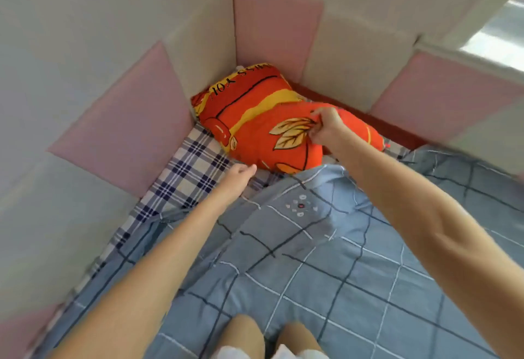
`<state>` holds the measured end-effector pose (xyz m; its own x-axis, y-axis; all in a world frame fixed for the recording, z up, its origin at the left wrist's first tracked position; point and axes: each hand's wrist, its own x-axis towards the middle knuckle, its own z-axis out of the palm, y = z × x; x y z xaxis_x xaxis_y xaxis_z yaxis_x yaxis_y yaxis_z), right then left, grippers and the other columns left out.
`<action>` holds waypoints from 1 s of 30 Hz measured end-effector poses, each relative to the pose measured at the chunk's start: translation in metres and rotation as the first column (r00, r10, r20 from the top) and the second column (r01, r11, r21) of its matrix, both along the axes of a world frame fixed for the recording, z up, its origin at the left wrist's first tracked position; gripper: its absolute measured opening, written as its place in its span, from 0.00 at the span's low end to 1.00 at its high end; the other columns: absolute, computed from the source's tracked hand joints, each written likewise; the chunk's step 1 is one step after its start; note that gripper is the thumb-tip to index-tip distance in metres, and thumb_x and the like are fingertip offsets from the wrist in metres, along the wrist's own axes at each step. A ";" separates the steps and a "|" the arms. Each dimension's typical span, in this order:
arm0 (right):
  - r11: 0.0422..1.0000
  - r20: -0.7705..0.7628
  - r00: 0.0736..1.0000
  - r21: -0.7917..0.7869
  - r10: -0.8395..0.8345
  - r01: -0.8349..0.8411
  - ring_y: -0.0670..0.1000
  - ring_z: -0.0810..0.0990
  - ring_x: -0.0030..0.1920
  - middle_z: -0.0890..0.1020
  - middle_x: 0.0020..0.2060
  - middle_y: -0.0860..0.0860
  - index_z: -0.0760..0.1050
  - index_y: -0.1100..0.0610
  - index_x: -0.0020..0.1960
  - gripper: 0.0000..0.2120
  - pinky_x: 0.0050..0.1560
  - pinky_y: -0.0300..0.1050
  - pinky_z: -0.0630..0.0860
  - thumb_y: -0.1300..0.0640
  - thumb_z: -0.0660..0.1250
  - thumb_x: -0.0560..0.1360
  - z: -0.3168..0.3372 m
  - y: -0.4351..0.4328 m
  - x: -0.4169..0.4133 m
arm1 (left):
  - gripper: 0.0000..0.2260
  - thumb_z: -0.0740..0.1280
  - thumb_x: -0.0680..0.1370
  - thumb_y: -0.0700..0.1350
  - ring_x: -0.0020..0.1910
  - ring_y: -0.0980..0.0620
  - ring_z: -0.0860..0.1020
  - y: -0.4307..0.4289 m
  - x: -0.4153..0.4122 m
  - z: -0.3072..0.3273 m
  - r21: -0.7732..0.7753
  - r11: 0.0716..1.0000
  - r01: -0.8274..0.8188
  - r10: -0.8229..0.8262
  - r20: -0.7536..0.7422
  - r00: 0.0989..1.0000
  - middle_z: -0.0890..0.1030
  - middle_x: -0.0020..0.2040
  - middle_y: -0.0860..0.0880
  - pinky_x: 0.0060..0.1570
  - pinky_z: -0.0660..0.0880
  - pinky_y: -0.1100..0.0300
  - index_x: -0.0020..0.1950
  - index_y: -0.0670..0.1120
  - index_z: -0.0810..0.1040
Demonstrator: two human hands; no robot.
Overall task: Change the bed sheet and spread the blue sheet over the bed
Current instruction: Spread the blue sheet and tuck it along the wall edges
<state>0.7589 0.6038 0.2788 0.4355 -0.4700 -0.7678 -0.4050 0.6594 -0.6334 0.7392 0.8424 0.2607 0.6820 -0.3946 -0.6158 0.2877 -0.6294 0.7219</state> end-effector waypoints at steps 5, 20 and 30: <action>0.996 0.432 0.901 0.090 -0.030 -0.010 0.46 0.58 0.13 0.59 0.13 0.48 0.58 0.54 0.30 0.17 0.18 0.34 0.55 0.68 0.56 0.74 0.147 0.012 0.046 | 0.43 0.53 0.72 0.73 0.75 0.43 0.58 -0.053 0.003 0.083 -0.302 0.893 -0.334 0.250 -0.286 0.925 0.57 0.77 0.44 0.72 0.58 0.43 0.78 0.47 0.52; 0.857 0.713 0.538 0.175 -0.450 0.485 0.44 0.57 0.15 0.58 0.15 0.45 0.59 0.51 0.20 0.14 0.21 0.31 0.54 0.67 0.58 0.56 0.237 -0.068 -0.280 | 0.34 0.74 0.68 0.42 0.55 0.41 0.80 -0.233 -0.102 0.211 -0.679 0.727 -0.103 -0.180 -0.333 0.926 0.79 0.61 0.43 0.42 0.79 0.45 0.71 0.54 0.66; 0.620 0.589 0.546 -0.094 -0.596 0.779 0.49 0.54 0.17 0.58 0.13 0.48 0.58 0.54 0.17 0.20 0.27 0.40 0.49 0.59 0.71 0.38 0.193 -0.025 -0.503 | 0.27 0.66 0.73 0.35 0.50 0.46 0.76 -0.296 -0.314 0.177 -0.453 0.798 0.398 -0.508 -0.150 0.848 0.73 0.62 0.41 0.51 0.76 0.53 0.71 0.46 0.63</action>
<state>0.2554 0.5790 0.4717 0.1084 -0.9428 -0.3152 0.4884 0.3267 -0.8091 0.4249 0.5461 0.4373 0.2057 -0.8612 -0.4648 0.2467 -0.4140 0.8762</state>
